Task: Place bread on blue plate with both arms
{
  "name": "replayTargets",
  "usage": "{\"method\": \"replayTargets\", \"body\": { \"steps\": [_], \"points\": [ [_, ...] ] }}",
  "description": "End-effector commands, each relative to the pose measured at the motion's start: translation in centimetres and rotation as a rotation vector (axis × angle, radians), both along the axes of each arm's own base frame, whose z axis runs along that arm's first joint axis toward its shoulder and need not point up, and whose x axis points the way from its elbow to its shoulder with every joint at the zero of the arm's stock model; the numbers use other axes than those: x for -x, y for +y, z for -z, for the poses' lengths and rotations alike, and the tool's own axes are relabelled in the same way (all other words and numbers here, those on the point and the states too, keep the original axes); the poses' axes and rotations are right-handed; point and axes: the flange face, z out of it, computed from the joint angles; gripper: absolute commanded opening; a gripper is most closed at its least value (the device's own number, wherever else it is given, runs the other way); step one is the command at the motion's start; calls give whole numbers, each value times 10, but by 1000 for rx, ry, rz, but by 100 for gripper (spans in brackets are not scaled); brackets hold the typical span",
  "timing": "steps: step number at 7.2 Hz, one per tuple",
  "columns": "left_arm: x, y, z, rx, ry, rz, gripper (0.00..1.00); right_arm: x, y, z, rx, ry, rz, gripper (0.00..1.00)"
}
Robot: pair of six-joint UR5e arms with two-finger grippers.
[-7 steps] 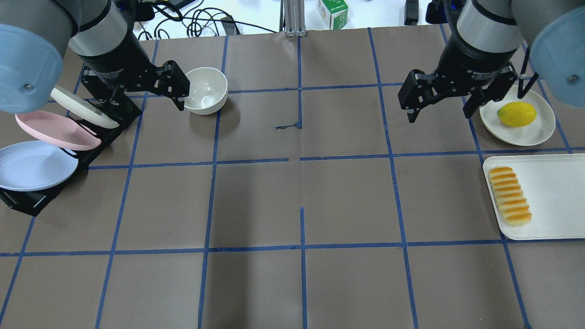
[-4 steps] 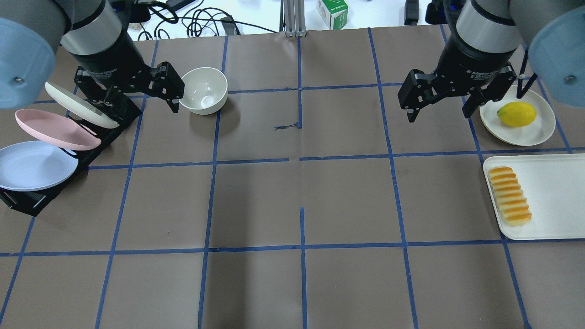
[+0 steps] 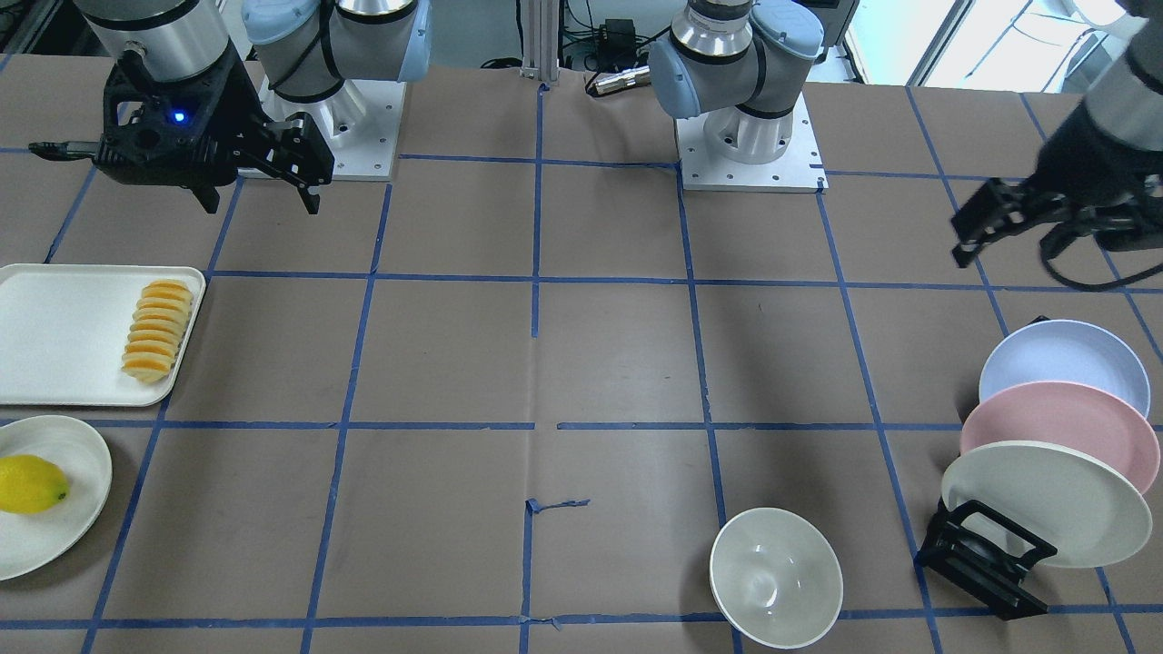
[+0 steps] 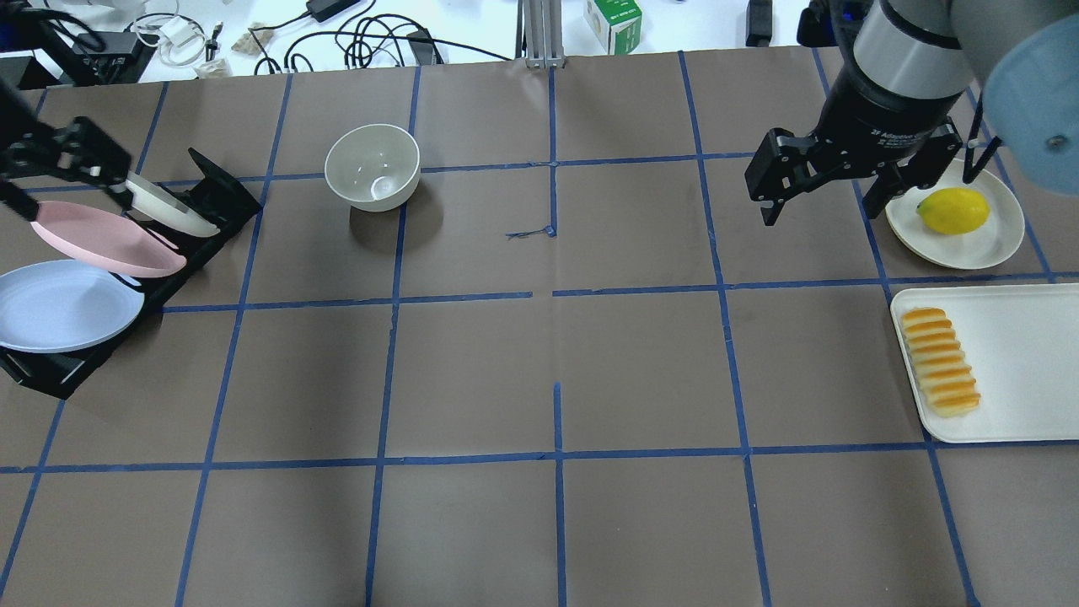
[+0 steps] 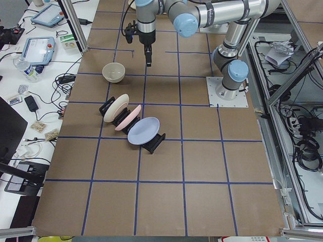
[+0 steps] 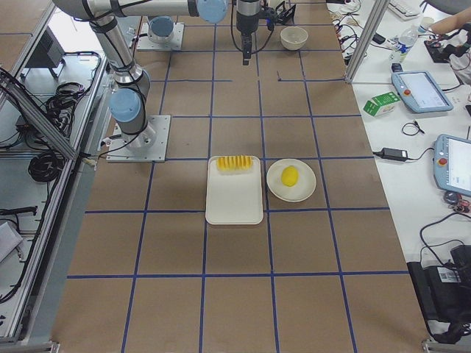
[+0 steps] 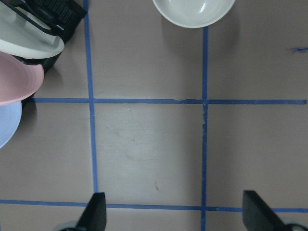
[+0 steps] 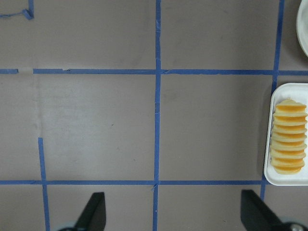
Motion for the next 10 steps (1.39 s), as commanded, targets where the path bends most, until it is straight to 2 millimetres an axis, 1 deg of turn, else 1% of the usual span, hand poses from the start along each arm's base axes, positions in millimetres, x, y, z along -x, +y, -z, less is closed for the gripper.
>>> {"method": "replayTargets", "body": {
  "steps": [1, 2, 3, 4, 5, 6, 7, 8, 9, 10],
  "points": [
    [-125, 30, 23, -43, 1, -164, 100, 67, -8, 23, -38, -9, 89, 100],
    [-146, 25, 51, -98, -10, -200, 100, 111, -12, 40, -22, -11, 63, 100],
    [-175, 15, 80, -96, -93, -240, 100, 150, -12, 68, -13, -6, 34, 100],
    [-193, -2, 108, -45, -135, -277, 100, 172, -10, 86, 22, 7, 17, 100],
    [-208, -14, 132, -23, -154, -281, 100, 175, -7, 101, 19, 8, 21, 100],
    [-214, -19, 154, -45, -141, -306, 100, 183, -4, 123, -11, 9, 39, 100],
    [-219, -22, 171, -60, -136, -338, 100, 197, -6, 144, -10, 12, 53, 100],
    [-226, -20, 179, -106, -182, -345, 97, 215, -3, 159, 3, 16, 40, 100],
    [-239, -13, 189, -129, -185, -371, 85, 221, 7, 176, -20, -3, 41, 100],
    [-245, -12, 197, -136, -174, -380, 67, 226, 15, 195, -37, -11, 56, 100]
  ]
}}
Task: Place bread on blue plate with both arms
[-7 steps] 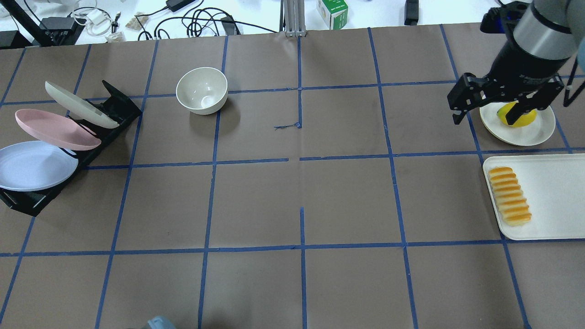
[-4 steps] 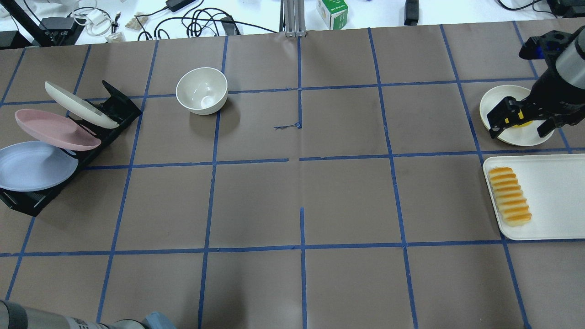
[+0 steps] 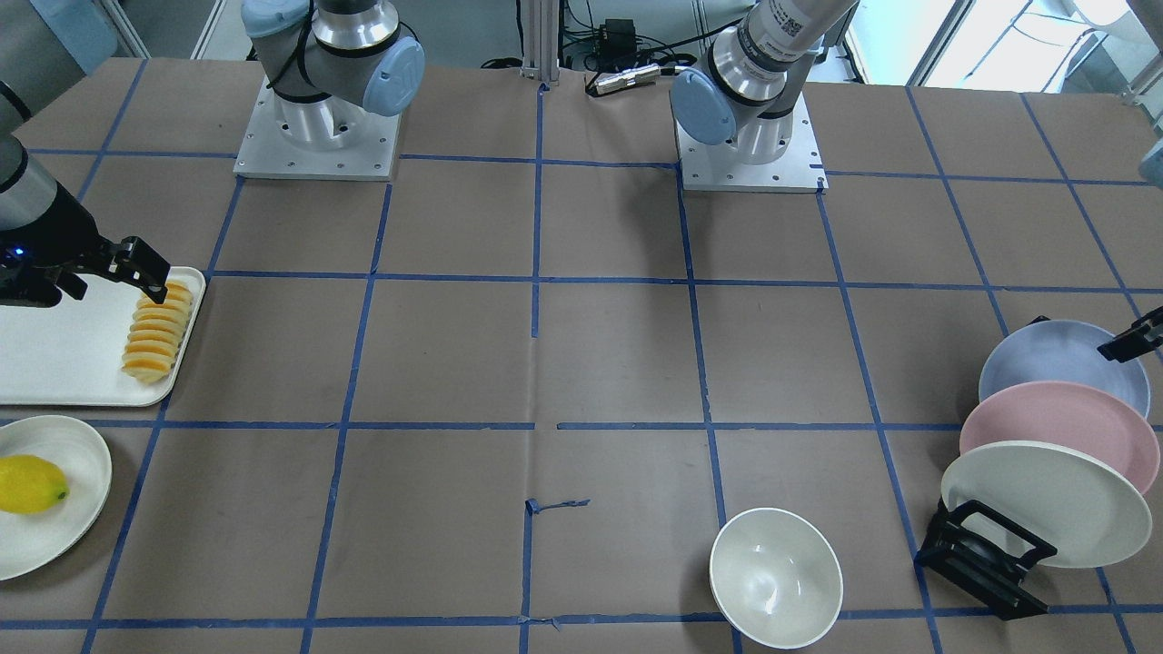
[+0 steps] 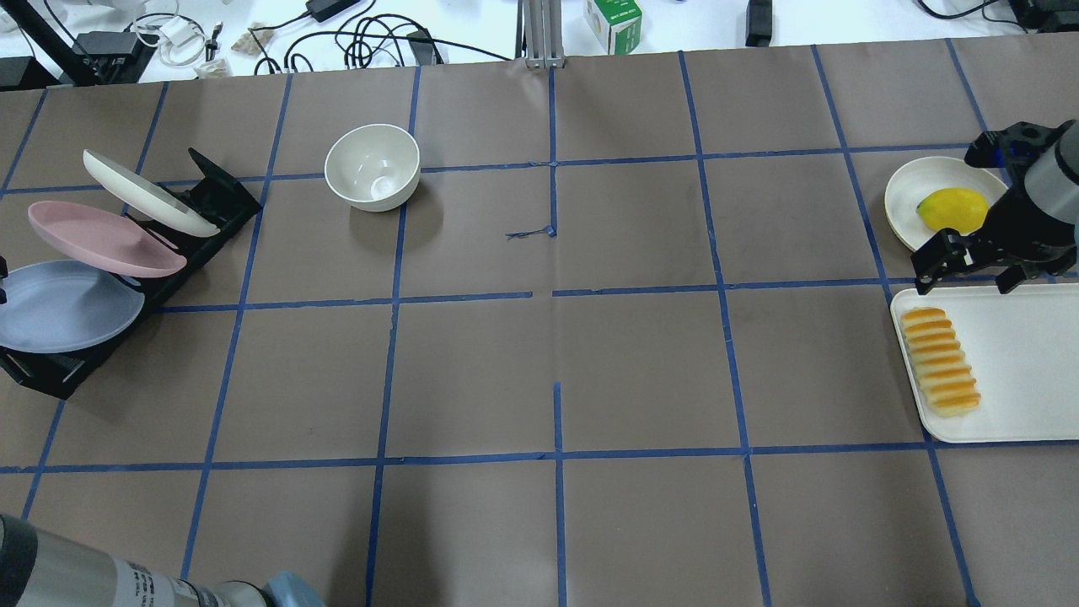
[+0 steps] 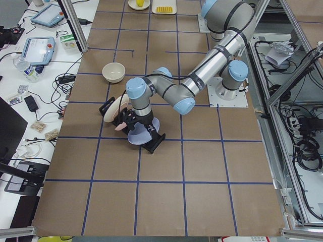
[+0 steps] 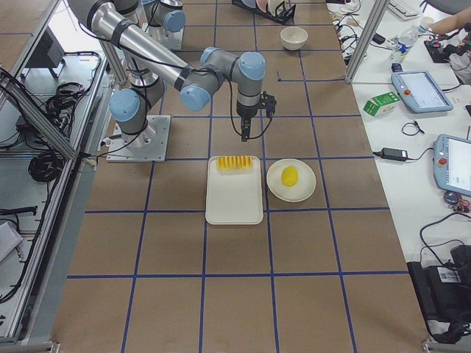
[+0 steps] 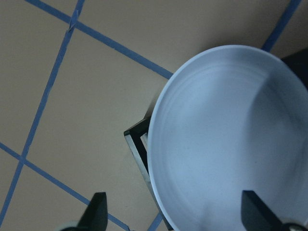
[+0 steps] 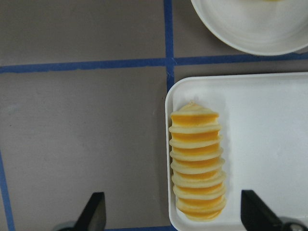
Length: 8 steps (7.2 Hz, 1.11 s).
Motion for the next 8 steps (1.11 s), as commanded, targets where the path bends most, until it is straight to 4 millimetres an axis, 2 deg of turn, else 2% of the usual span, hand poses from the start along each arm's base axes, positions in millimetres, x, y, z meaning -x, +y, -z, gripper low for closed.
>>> {"method": "replayTargets", "body": {
  "steps": [1, 2, 3, 5, 7, 8],
  "points": [
    [-11, 3, 12, -16, 7, -23, 56, 19, 14, 42, -13, -9, 8, 100],
    [-12, 2, 9, -8, 3, -29, 35, 40, 16, 56, -22, -20, -46, 100],
    [-10, 2, 10, -10, 23, -22, 7, 50, 14, 64, -30, -29, -85, 100],
    [-10, 2, 11, -4, 32, -21, 0, 57, 4, 91, -27, -28, -96, 100],
    [-11, 2, 9, -5, 26, -18, 0, 58, 0, 105, -44, -54, -89, 100],
    [-11, 2, 1, -2, 15, -15, 0, 56, 2, 109, -48, -62, -87, 100]
  ]
}}
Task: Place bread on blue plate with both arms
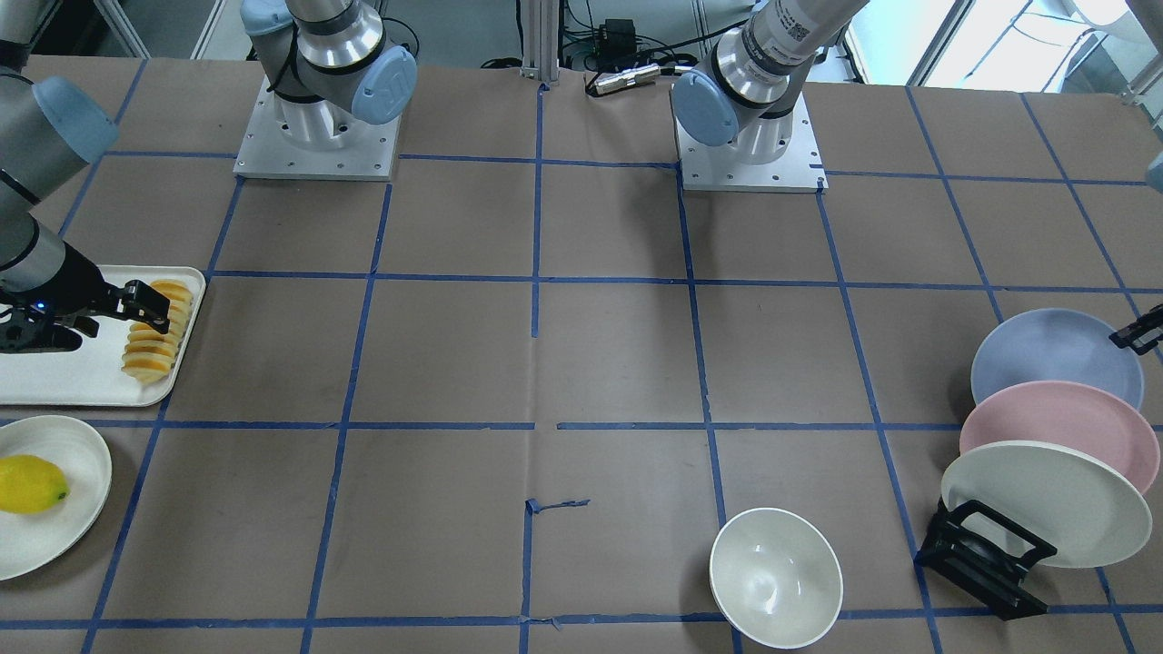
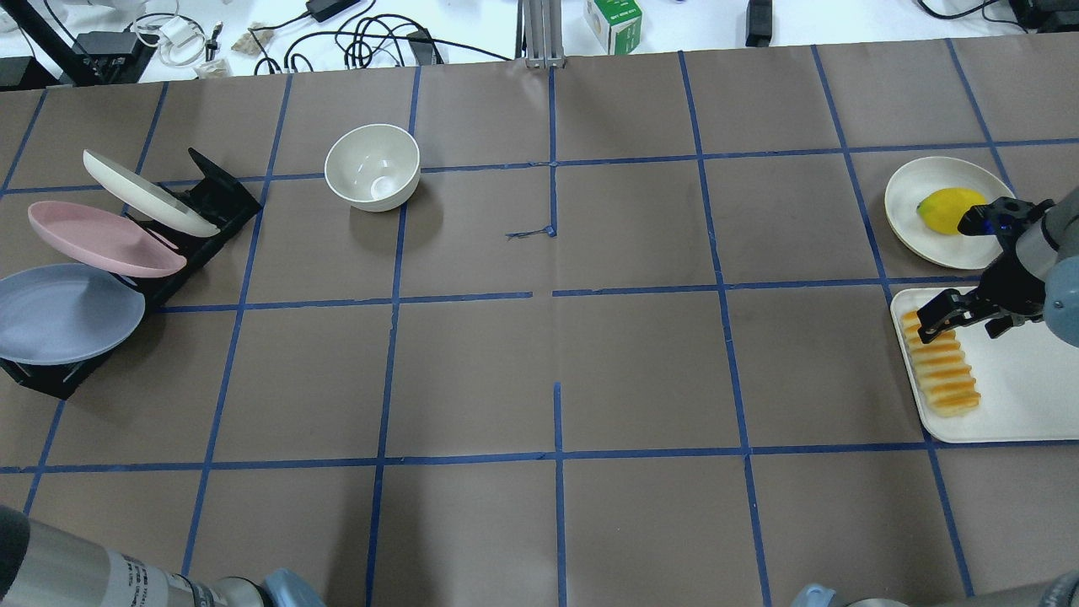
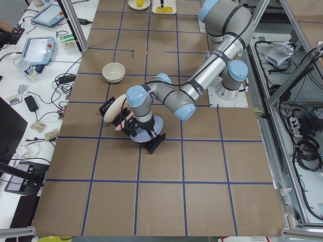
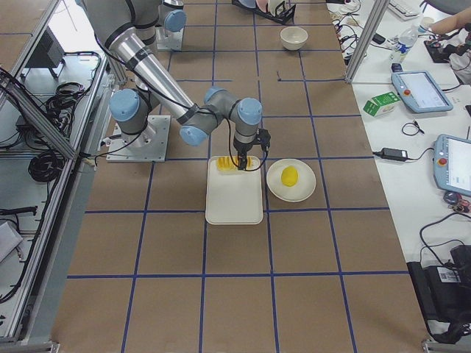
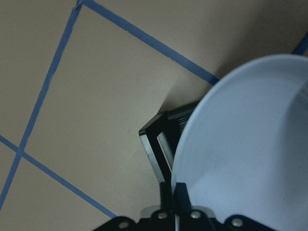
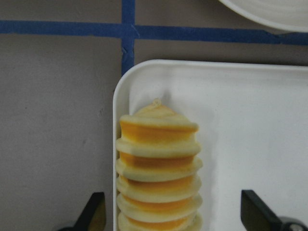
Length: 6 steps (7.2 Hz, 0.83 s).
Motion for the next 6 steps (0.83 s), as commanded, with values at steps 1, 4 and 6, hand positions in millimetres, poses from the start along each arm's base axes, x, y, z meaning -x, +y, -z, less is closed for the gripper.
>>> {"method": "replayTargets", "body": {
  "steps": [1, 4, 6],
  "points": [
    [6, 4, -21, -13, -9, 12, 0, 0, -1, 13, -17, -19, 0, 100],
    [39, 37, -73, -275, 102, 114, 0, 2, -3, 31, -39, -28, 4, 59],
    [106, 32, -74, -296, 252, 216, 0, 5, -4, 27, -44, -13, -7, 0]
  ]
}}
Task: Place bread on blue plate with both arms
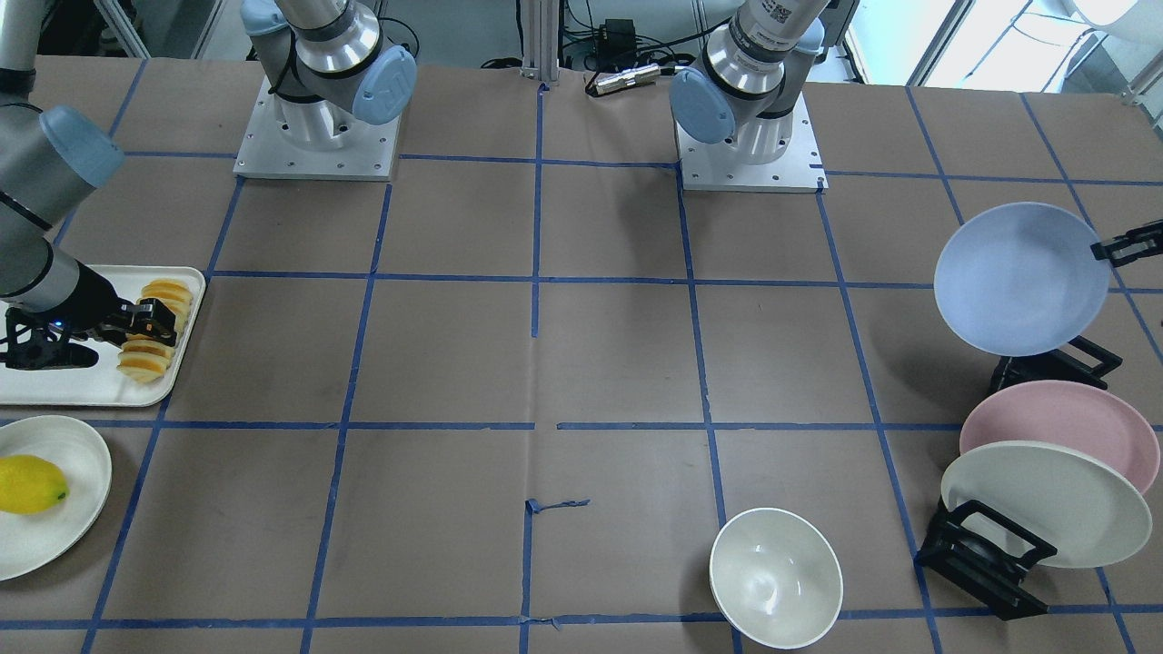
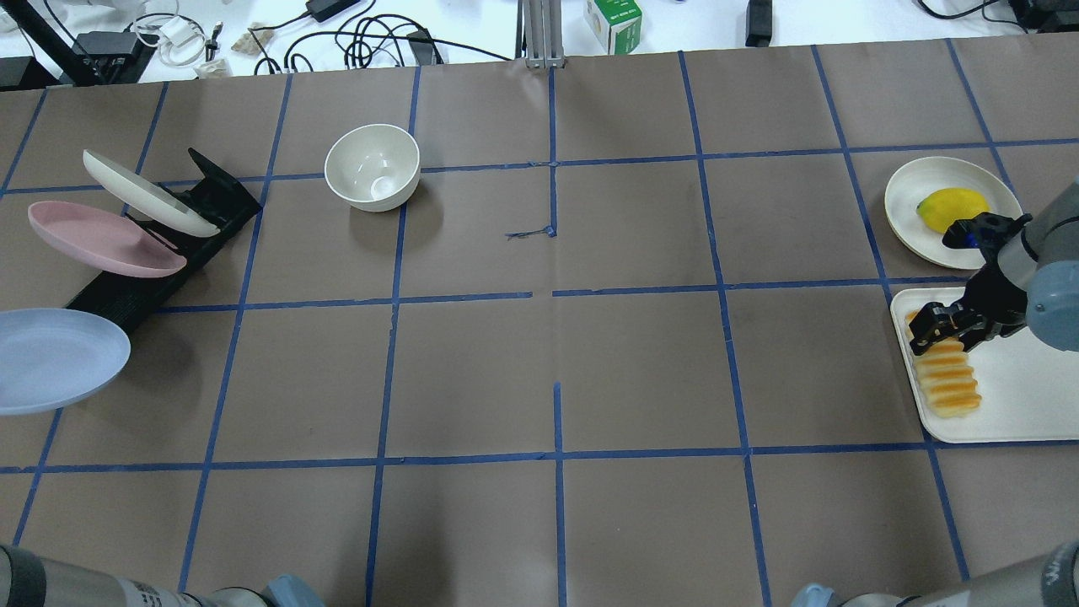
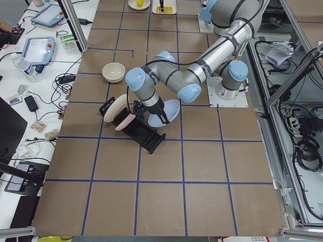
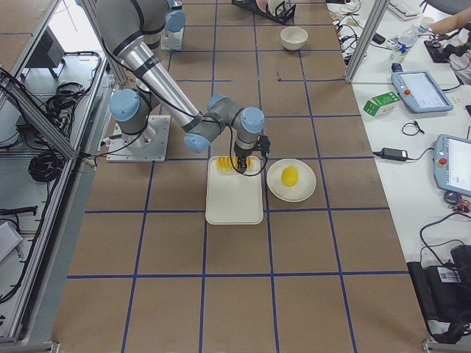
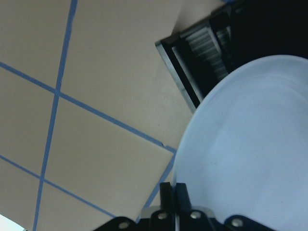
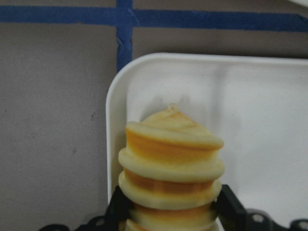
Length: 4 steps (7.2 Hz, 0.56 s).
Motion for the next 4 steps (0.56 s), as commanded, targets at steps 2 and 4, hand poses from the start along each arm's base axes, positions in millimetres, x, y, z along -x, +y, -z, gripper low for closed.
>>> {"method": "replayTargets", "body": {
  "steps": [2, 4],
  "points": [
    [124, -25, 28, -4, 256, 172, 0, 7, -4, -23, 8, 48, -2, 0],
    [250, -51, 33, 81, 421, 256, 0, 18, -23, -70, -9, 44, -6, 0]
  ]
}}
